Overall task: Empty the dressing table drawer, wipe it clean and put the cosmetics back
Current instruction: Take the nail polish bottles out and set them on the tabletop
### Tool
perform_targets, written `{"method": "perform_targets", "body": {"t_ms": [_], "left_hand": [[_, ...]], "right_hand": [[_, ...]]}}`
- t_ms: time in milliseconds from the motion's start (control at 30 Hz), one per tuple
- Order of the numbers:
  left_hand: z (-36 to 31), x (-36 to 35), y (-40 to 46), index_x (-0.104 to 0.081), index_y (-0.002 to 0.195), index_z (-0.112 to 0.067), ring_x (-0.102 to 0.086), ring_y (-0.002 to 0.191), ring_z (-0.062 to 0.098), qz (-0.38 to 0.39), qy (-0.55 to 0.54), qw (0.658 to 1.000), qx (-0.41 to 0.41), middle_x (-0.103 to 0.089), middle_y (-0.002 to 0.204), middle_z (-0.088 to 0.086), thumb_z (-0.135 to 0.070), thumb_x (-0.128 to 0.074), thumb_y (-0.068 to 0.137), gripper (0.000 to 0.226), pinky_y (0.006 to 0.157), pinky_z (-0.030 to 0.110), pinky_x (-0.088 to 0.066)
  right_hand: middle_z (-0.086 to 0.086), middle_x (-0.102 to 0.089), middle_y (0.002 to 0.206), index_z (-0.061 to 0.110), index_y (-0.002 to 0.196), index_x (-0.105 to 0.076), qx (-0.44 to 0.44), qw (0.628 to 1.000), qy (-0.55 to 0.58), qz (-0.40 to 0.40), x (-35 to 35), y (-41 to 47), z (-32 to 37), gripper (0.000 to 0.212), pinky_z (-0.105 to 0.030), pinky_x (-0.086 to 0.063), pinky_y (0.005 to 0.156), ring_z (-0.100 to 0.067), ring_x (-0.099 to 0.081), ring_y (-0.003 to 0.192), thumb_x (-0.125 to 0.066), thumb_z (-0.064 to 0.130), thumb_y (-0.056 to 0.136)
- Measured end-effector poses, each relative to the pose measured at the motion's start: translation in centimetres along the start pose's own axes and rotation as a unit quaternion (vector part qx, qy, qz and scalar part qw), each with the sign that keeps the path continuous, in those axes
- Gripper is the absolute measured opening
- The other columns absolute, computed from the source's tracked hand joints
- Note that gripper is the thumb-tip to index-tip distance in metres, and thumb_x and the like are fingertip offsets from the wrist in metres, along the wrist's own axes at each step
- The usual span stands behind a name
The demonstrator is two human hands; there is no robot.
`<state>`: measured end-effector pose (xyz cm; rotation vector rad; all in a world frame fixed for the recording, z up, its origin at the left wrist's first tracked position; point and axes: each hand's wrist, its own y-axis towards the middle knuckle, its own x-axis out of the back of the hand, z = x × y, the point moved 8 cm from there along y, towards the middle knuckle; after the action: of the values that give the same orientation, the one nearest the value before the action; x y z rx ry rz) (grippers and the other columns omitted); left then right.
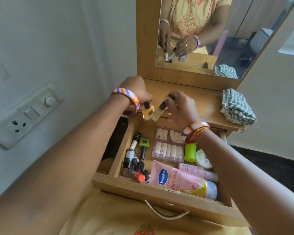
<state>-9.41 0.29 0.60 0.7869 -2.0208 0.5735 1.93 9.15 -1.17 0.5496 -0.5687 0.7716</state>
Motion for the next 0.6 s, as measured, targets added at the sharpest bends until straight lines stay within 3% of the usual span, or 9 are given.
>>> {"method": "perform_targets", "body": {"t_ms": [100, 200, 300, 467, 600], "left_hand": [[-0.5, 1.4, 1.1, -0.068, 0.095, 0.004, -0.07, 0.087, 0.031, -0.037, -0.014, 0.999, -0.008, -0.071, 0.092, 0.019, -0.019, -0.065, 0.084, 0.025, 0.085, 0.041, -0.057], [-0.5, 1.6, 2.5, -0.068, 0.096, 0.003, -0.069, 0.086, 0.03, -0.059, 0.008, 0.998, -0.008, -0.07, 0.092, 0.018, -0.017, -0.065, 0.083, 0.023, 0.083, 0.036, -0.057], [-0.4, 1.7, 3.8, -0.068, 0.096, 0.001, -0.067, 0.082, 0.028, -0.094, 0.045, 0.994, -0.008, -0.068, 0.088, 0.014, -0.016, -0.065, 0.083, 0.022, 0.072, 0.031, -0.054], [-0.4, 2.1, 5.0, -0.068, 0.1, -0.001, -0.06, 0.08, 0.025, -0.132, 0.05, 0.99, -0.016, -0.067, 0.096, 0.015, -0.018, -0.064, 0.085, 0.023, 0.068, 0.027, -0.045], [0.1, 1.3, 5.1, -0.065, 0.11, -0.004, -0.064, 0.095, 0.028, -0.134, 0.02, 0.99, -0.03, -0.067, 0.106, 0.014, -0.023, -0.068, 0.083, 0.034, 0.076, 0.029, -0.048]], "right_hand": [[-0.021, -0.066, 0.097, 0.003, 0.097, -0.057, -0.051, 0.996, 0.063, -0.02, 1.3, 1.3, -0.8, 0.019, -0.051, -0.057, 0.067, -0.035, -0.068, 0.083, -0.049, 0.019, 0.094], [-0.02, -0.066, 0.099, 0.005, 0.1, -0.057, -0.073, 0.996, 0.046, -0.02, 1.5, 2.2, -1.4, 0.02, -0.049, -0.058, 0.066, -0.035, -0.068, 0.083, -0.049, 0.022, 0.094], [-0.016, -0.066, 0.102, 0.008, 0.104, -0.058, -0.071, 0.997, 0.002, -0.012, 1.0, 3.1, -1.6, 0.024, -0.05, -0.057, 0.073, -0.032, -0.067, 0.088, -0.051, 0.028, 0.093], [-0.013, -0.065, 0.109, 0.008, 0.111, -0.058, -0.064, 0.996, -0.067, -0.018, 0.2, 4.4, -1.3, 0.029, -0.037, -0.052, 0.078, -0.03, -0.061, 0.096, -0.052, 0.031, 0.093], [-0.007, -0.064, 0.114, 0.012, 0.115, -0.057, -0.062, 0.997, -0.043, -0.018, -1.0, 4.6, -2.1, 0.032, -0.034, -0.05, 0.077, -0.026, -0.061, 0.099, -0.062, 0.027, 0.087]]}}
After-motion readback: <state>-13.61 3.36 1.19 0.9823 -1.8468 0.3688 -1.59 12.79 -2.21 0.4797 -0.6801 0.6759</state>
